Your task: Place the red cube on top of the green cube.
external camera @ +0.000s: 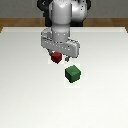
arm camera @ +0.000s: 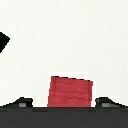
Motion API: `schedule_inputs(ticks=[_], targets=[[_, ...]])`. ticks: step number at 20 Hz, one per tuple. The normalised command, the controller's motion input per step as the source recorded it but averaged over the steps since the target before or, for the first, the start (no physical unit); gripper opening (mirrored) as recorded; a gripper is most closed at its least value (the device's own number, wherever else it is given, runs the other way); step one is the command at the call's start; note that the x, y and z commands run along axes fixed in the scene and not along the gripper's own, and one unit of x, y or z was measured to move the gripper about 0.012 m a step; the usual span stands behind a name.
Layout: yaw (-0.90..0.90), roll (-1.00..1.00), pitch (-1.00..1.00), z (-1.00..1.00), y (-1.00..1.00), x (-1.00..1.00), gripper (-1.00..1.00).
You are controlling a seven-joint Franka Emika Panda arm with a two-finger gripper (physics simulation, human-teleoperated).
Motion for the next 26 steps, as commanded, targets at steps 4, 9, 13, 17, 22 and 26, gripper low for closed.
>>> schedule_inputs(ticks=[4, 9, 13, 17, 22, 26], targets=[[0.0, 0.0, 0.0, -0.5, 0.0, 0.0, -1.0], [0.0, 0.0, 0.0, 0.0, 0.0, 0.0, -1.0], [0.0, 0.0, 0.0, 0.25, 0.0, 0.0, -1.0], [0.0, 0.0, 0.0, 0.5, 0.0, 0.0, -1.0], [0.0, 0.0, 0.0, 1.0, 0.0, 0.0, -1.0], [0.0, 0.0, 0.0, 0.5, 0.0, 0.08, -1.0]])
